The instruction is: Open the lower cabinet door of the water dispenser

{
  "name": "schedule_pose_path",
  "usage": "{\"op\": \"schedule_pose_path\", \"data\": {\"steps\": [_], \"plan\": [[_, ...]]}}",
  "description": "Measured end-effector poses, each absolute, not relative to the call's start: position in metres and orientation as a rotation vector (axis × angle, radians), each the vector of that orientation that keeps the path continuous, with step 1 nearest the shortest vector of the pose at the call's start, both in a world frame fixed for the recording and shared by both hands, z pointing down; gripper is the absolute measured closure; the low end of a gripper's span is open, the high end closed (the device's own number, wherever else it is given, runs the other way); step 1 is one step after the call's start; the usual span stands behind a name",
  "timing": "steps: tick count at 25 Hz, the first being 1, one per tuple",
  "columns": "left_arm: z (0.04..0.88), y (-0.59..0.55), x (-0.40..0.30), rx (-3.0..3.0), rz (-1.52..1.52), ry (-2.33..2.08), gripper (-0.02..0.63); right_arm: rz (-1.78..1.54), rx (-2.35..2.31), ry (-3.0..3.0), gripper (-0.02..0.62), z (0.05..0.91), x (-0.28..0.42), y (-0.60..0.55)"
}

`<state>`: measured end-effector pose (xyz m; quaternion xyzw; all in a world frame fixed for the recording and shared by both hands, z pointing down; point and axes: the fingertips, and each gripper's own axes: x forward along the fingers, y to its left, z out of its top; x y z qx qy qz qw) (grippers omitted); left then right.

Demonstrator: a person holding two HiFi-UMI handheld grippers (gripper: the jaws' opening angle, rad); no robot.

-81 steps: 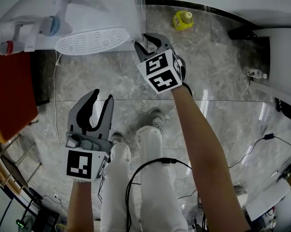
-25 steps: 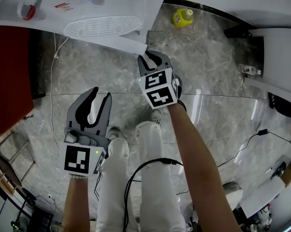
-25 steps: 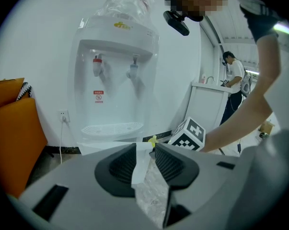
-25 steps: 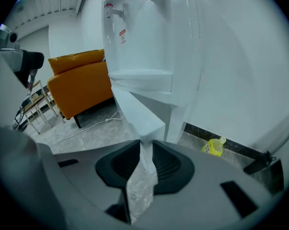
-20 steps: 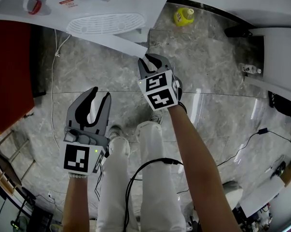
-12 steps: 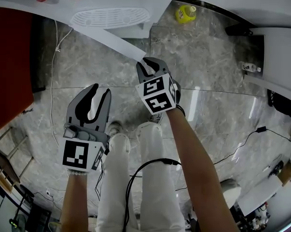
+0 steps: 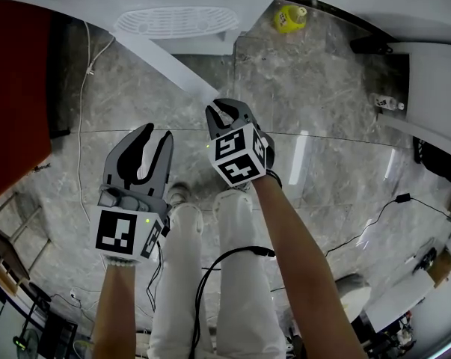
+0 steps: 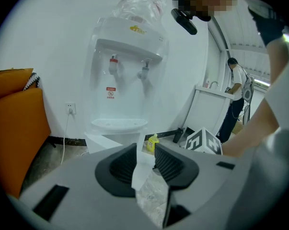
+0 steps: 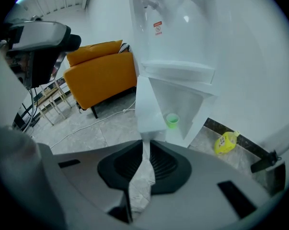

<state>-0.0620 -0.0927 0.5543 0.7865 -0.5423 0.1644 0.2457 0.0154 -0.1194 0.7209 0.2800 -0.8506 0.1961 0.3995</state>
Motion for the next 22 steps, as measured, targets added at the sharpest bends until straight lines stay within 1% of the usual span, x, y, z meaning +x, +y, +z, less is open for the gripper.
{"op": "schedule_pose_path", "data": {"steps": [3, 5, 14, 22], "plan": [[0.555, -0.091, -0.065, 2.142, 0.453, -1.483, 0.479, 0.483, 0.702, -2.155, 0.553, 0.721, 0.014, -0.117], [0.555, -0.09, -0.067, 2.135, 0.463, -1.492, 0.479, 0.468, 0.696, -2.153, 0.591, 0.721, 0.013, -0.115], [0.559, -0.097, -0.067, 2.092, 0.484, -1.52, 0.479, 0.508, 0.72, -2.176, 0.591, 0.71, 0.014, -0.108], [0.569, -0.112, -0.048, 2.001, 0.482, -1.531, 0.46, 0.535, 0.841, -2.221, 0.591, 0.664, 0.048, -0.117]]}}
